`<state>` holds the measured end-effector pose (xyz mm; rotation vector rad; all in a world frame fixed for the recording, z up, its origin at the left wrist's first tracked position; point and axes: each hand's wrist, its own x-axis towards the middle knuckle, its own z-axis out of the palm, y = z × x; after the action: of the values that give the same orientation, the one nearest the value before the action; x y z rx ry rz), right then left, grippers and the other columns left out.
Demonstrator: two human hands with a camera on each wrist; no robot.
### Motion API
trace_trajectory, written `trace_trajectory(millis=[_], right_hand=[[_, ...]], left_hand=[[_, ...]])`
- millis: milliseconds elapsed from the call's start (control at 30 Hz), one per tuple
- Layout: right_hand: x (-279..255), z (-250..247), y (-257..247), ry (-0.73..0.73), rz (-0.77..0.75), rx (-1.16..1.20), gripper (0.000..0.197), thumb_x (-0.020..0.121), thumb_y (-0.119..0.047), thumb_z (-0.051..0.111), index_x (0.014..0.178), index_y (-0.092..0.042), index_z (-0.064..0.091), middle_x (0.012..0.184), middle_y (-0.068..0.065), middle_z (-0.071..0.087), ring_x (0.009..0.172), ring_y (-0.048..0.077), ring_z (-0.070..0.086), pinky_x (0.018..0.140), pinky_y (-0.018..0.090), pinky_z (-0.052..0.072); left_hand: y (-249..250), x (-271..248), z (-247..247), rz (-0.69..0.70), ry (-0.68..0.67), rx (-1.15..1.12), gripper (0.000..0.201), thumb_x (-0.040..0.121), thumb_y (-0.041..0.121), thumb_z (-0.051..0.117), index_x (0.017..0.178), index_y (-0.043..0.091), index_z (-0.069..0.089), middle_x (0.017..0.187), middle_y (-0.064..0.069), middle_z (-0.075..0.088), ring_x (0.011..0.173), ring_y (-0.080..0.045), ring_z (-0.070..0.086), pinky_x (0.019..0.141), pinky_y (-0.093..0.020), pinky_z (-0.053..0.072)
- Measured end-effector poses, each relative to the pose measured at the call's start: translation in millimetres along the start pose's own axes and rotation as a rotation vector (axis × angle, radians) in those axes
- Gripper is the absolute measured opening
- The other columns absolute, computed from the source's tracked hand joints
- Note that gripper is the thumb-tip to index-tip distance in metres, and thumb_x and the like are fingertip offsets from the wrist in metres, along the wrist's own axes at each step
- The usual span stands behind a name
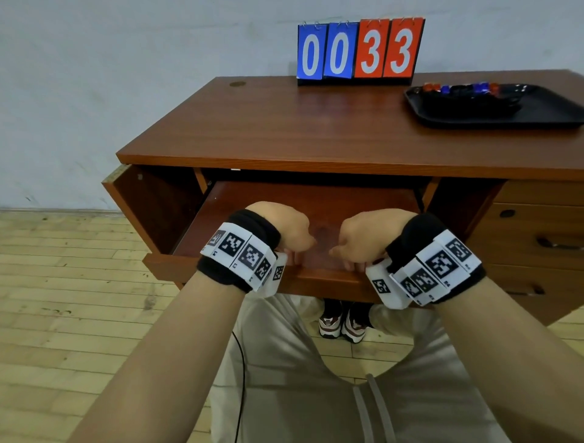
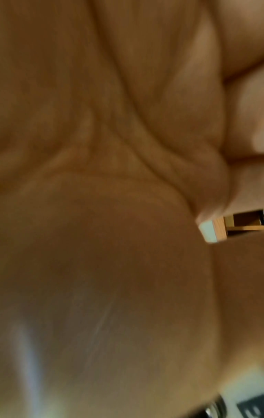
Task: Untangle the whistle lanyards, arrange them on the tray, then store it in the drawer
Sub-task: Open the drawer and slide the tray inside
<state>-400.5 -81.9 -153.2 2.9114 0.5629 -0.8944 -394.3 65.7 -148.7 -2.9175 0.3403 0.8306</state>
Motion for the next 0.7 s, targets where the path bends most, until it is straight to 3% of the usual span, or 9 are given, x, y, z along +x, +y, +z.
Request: trace_trajectory(millis=[67,133,200,300,367,467,533,700], right_hand=[[0,2,-2,-0.025,-0.013,0.018,0.049,0.104,-0.045,0.041,0.093,-0.017,0.078,0.08,-0.004,0.075,0.088,0.017,0.07,0.08,0.028,0.052],[2,4,-5,-0.062,-0.018,0.037,0.048,0.104,-0.045,0.04,0.099,-0.014,0.077,0.083,-0.001,0.078,0.088,0.016,0.071,0.078,0.026,0.051],[4,6,-8,-0.128,-0.025,0.064,0.048,0.105,-0.046,0.039,0.105,-0.012,0.073,0.088,0.002,0.08,0.084,0.013,0.071,0.077,0.025,0.052],[7,7,-9,-0.191,-0.036,0.152,0.045,0.105,-0.044,0.039,0.11,-0.01,0.068,0.09,0.004,0.08,0.06,0.004,0.067,0.065,0.022,0.05],[9,8,-6,-0.171,-0.052,0.227,0.037,0.105,-0.039,0.043,0.113,-0.01,0.065,0.094,0.006,0.079,0.068,0.011,0.07,0.068,0.025,0.055],[11,3,5,-0.052,-0.068,0.296,0.025,0.103,-0.035,0.047,0.112,-0.018,0.063,0.098,0.005,0.078,0.083,0.026,0.073,0.069,0.031,0.057],[9,-6,16,0.033,-0.08,0.26,0.023,0.101,-0.04,0.048,0.107,-0.025,0.064,0.095,-0.002,0.078,0.081,0.019,0.074,0.064,0.027,0.057],[7,-34,55,0.228,-0.045,0.205,0.028,0.099,-0.051,0.047,0.099,-0.032,0.067,0.083,-0.008,0.077,0.076,0.011,0.073,0.078,0.035,0.061]], left_hand=[[3,0,1,0.004,-0.004,0.062,0.041,0.108,0.043,0.038,0.08,0.017,0.053,0.078,0.002,0.056,0.072,-0.016,0.055,0.079,-0.035,0.044],[4,0,2,0.013,-0.028,0.091,0.039,0.107,0.044,0.039,0.087,0.016,0.056,0.078,0.003,0.053,0.08,-0.019,0.056,0.079,-0.035,0.042],[4,0,1,0.016,-0.099,0.062,0.042,0.107,0.045,0.039,0.093,0.014,0.063,0.082,0.002,0.062,0.085,-0.021,0.062,0.081,-0.034,0.046],[6,0,0,0.032,-0.272,-0.116,0.05,0.108,0.045,0.038,0.102,0.013,0.076,0.089,-0.001,0.081,0.092,-0.02,0.075,0.09,-0.034,0.056],[6,0,0,0.052,-0.216,-0.169,0.044,0.107,0.043,0.042,0.109,0.015,0.075,0.093,-0.002,0.081,0.096,-0.02,0.076,0.092,-0.034,0.057],[3,4,-4,0.084,-0.021,-0.143,0.038,0.105,0.045,0.046,0.113,0.019,0.072,0.1,-0.003,0.077,0.096,-0.023,0.073,0.081,-0.035,0.058],[1,10,-9,0.099,0.042,-0.166,0.035,0.104,0.046,0.046,0.11,0.022,0.071,0.101,-0.003,0.076,0.092,-0.022,0.073,0.073,-0.032,0.058],[3,30,-38,0.223,0.167,-0.198,0.033,0.103,0.045,0.047,0.101,0.026,0.073,0.094,0.002,0.079,0.086,-0.017,0.073,0.087,-0.041,0.06]])
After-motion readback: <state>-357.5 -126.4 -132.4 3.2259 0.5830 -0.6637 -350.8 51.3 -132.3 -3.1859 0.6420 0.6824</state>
